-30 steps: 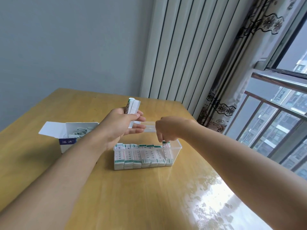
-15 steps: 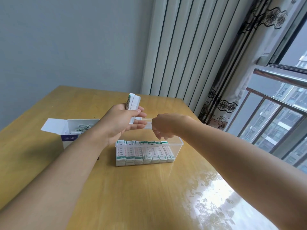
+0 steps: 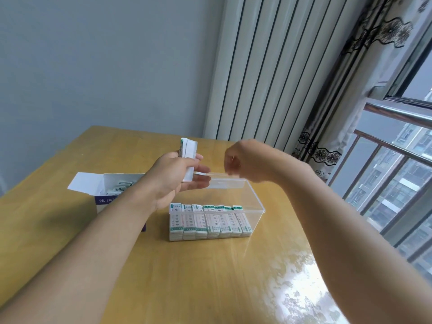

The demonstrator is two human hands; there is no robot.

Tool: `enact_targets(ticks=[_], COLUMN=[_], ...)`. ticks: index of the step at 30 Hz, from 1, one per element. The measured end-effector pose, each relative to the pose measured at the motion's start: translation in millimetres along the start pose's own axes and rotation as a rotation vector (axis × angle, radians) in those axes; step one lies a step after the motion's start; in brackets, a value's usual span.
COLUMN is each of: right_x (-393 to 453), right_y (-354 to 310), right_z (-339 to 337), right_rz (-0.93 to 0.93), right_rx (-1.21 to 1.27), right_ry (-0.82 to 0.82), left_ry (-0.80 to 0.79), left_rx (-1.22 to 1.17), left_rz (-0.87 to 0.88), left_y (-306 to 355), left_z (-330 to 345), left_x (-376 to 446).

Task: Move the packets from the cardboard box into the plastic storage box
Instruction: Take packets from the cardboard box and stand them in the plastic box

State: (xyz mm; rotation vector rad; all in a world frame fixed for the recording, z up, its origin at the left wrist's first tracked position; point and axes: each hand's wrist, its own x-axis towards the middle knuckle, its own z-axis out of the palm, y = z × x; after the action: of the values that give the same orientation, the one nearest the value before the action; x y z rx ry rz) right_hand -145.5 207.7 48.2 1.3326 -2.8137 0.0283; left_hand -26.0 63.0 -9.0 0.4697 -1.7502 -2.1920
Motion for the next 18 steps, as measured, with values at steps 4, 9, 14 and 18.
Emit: enact_targets(ticks=[4,9,14,18], right_x=[-9.9,-7.4,1.3,3.2], right_y=[-0.9,-7.7,2.7,7.1], right_z=[11.8,42.1,49.4,53.0], right_rz=[0.007,0.019,0.043,0.065], right_rx=[0.5,0.842,0.805,0.863], right_ry=[0.351,0.244,0.329,0.39], left_ry=[-0.104,-0.199,-0.143,-0.122], left_rx=[-0.165,-0.16,-0.073,-0.051], left_rz=[-0.1,-0.112,-0.088,-0.082], left_y=[1.1,-3.6,-10.5,-12.9], left_z=[3.0,7.6,9.1,9.7], left_x=[-2.9,-4.2,-0.7,-0.3])
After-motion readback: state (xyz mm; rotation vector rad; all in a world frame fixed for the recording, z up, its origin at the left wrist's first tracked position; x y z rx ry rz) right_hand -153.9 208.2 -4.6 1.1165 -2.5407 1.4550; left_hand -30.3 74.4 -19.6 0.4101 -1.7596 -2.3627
